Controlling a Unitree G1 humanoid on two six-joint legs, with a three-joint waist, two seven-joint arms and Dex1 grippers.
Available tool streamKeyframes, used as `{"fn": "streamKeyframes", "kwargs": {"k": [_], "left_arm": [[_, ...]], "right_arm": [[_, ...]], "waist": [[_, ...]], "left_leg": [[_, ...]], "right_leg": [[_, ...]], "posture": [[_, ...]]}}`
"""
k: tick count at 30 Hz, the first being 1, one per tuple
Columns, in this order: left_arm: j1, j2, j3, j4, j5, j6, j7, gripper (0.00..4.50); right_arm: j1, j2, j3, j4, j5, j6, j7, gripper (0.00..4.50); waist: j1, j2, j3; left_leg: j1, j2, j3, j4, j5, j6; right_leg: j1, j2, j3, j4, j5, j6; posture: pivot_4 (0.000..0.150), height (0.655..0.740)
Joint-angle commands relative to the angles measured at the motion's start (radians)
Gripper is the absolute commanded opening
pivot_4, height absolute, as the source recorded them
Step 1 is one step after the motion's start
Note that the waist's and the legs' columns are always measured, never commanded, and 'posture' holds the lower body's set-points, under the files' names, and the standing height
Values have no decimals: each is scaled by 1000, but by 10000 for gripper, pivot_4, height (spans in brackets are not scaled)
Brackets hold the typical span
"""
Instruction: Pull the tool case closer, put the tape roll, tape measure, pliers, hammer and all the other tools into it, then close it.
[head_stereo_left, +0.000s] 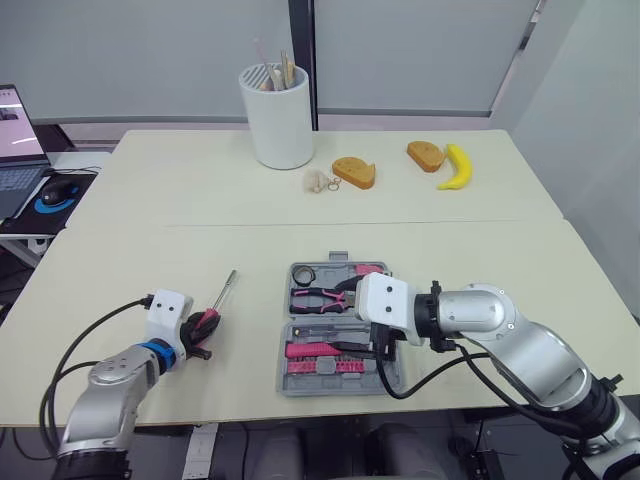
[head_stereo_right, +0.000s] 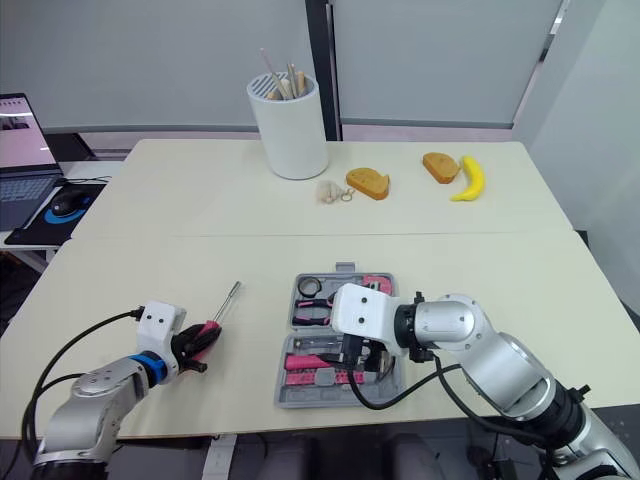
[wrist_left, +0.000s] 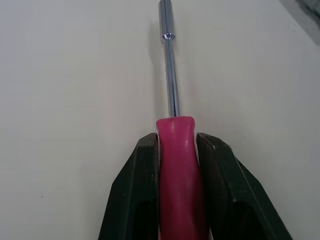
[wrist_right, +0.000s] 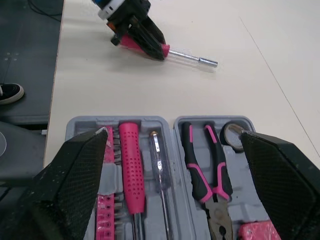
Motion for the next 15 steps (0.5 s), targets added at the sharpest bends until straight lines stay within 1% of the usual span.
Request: {"fn": "streamKeyframes", "kwargs": {"k": [1,4,6,8,13,15], "left_arm": [[13,106,-22,-191,-60,-51,-196,7797],[23,194,-85,-305,-76,-86,-347,7798],[13,235,-135,-361,-77,-86,-410,7798],[-22,265,-220,-407,-41,-102,-461,7797],[-89,263,-419,-485,34,-38,-485,7798],[-110,247,-505,-499,84,-24,-478,7798]], "right_arm": [[44,-55,-102,-98,68,4,37,45000],[103,-126,-184,-149,134,16,79,45000],[137,-176,-228,-171,170,18,106,45000],[171,-229,-271,-184,199,20,132,45000],[251,-327,-328,-210,222,30,143,45000],[292,-359,-334,-216,213,23,135,45000]], "waist": [[6,-1,2],[9,-1,2],[6,0,2],[5,0,3],[3,0,3],[4,0,3]], "left_leg": [[0,0,0,0,0,0],[-1,-2,1,-1,0,0],[-1,-2,2,-2,-1,-1],[-1,-2,3,-3,-1,-1],[0,1,3,-4,-1,-1],[0,1,3,-5,-1,-1]], "right_leg": [[0,0,0,0,0,0],[0,-3,0,-2,0,-1],[0,-3,1,-3,0,0],[0,-3,1,-3,0,0],[-2,1,2,-3,-1,0],[-2,3,2,-3,-4,4]], "posture": [[1500,7400],[1500,7400],[1500,7400],[1500,7400],[1500,7400],[1500,7400]]}}
